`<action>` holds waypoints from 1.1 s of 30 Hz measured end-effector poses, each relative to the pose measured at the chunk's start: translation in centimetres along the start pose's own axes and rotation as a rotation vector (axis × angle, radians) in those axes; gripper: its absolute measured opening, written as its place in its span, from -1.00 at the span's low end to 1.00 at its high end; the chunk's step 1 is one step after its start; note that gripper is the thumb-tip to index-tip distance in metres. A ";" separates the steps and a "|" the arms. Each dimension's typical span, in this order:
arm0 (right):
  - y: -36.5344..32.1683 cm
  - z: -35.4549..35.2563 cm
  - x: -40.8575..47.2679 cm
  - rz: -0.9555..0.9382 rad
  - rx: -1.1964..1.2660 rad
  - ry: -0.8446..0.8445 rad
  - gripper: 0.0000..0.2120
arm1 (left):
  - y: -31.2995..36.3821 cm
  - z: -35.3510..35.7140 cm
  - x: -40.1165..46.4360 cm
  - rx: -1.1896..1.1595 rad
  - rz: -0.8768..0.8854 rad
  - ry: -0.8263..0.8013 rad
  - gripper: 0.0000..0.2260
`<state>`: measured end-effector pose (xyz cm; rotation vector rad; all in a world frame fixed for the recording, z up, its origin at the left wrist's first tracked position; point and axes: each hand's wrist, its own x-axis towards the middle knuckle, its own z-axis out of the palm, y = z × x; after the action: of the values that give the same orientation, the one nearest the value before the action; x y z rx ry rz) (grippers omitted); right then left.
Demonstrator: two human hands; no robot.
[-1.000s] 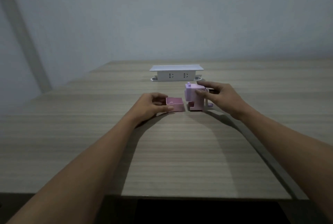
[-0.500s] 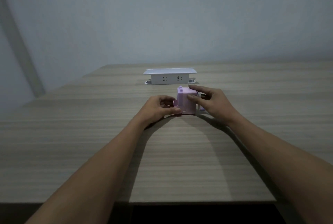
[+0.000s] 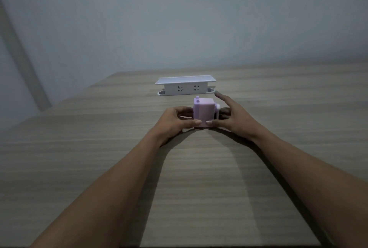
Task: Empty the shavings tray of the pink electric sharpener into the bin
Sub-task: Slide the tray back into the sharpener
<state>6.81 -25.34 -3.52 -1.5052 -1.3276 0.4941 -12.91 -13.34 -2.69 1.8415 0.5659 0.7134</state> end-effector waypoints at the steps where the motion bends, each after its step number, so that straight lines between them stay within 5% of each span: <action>1: 0.2 -0.2 0.6 0.025 0.031 0.016 -0.09 | 0.0 0.1 0.5 -0.001 -0.001 0.002 -0.55; 8: 2.3 -2.0 6.7 0.067 0.116 0.086 -0.43 | -0.6 0.4 6.9 -0.028 0.021 0.026 -0.55; 17: 5.2 -3.7 15.4 0.127 0.121 0.105 -0.45 | -2.8 -0.4 17.6 0.059 0.006 -0.016 -0.59; 33: 8.7 -3.3 20.5 0.162 0.106 0.095 -0.38 | -4.9 -1.3 22.5 0.103 -0.018 -0.013 -0.49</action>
<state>20.03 -7.10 -3.50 -1.5356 -1.0954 0.5794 1.95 4.30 -2.13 1.9323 0.6196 0.6713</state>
